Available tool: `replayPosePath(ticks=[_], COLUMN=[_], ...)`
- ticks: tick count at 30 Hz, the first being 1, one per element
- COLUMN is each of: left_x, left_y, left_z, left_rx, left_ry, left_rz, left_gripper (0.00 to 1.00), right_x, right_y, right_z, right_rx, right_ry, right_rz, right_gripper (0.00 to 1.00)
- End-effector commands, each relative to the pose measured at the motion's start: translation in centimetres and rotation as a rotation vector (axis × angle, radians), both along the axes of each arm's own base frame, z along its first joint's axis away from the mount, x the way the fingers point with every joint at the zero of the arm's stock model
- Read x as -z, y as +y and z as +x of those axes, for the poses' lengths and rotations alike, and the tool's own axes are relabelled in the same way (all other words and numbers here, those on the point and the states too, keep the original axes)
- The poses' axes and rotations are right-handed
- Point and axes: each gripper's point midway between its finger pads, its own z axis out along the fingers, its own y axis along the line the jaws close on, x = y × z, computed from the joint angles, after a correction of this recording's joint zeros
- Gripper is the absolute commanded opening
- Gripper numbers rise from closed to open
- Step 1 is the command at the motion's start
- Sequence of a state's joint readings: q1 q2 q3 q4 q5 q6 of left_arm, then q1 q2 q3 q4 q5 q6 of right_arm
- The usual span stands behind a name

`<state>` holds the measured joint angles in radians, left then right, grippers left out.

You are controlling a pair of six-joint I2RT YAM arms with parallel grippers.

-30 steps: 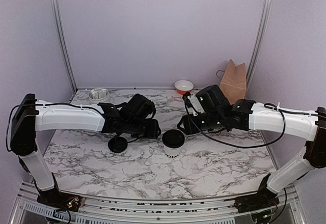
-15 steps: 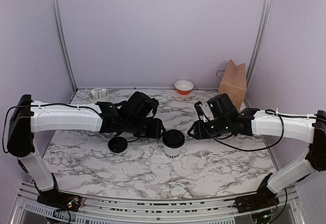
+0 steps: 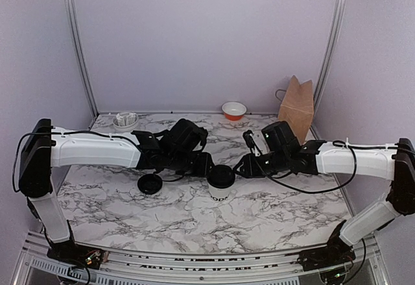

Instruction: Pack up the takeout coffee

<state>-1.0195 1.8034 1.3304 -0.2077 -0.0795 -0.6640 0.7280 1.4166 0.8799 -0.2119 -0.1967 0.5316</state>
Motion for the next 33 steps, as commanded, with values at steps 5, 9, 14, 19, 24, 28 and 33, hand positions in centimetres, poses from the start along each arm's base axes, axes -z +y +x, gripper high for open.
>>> replayPosePath(ticks=[5, 9, 14, 19, 24, 28, 33], left_x=[0.2, 0.5, 1.0, 2.2, 3.1, 3.2, 2.3], left_y=[-0.8, -0.8, -0.8, -0.3, 0.4, 0.7, 0.7], left_z=[0.2, 0.2, 0.0, -0.1, -0.3, -0.4, -0.4], left_rx=[0.013, 0.012, 0.016, 0.001, -0.012, -0.017, -0.016], left_ry=[-0.010, -0.010, -0.004, 0.009, 0.020, 0.022, 0.012], left_rz=[0.002, 0.009, 0.019, 0.044, 0.060, 0.064, 0.048], left_gripper=[0.37, 0.37, 0.37, 0.36, 0.36, 0.36, 0.36], right_x=[0.7, 1.1, 2.2, 4.2, 6.0, 6.1, 3.3], right_y=[0.3, 0.4, 0.1, -1.2, -2.0, -1.5, -1.4], right_z=[0.3, 0.1, -0.1, -0.4, -1.3, -1.9, -1.0], right_rx=[0.007, 0.003, 0.007, 0.034, 0.038, 0.024, 0.056], right_ry=[0.015, 0.025, 0.045, 0.064, 0.081, 0.075, 0.009], right_rz=[0.020, 0.023, 0.003, -0.061, -0.112, -0.135, -0.135], right_gripper=[0.28, 0.27, 0.25, 0.23, 0.20, 0.20, 0.19])
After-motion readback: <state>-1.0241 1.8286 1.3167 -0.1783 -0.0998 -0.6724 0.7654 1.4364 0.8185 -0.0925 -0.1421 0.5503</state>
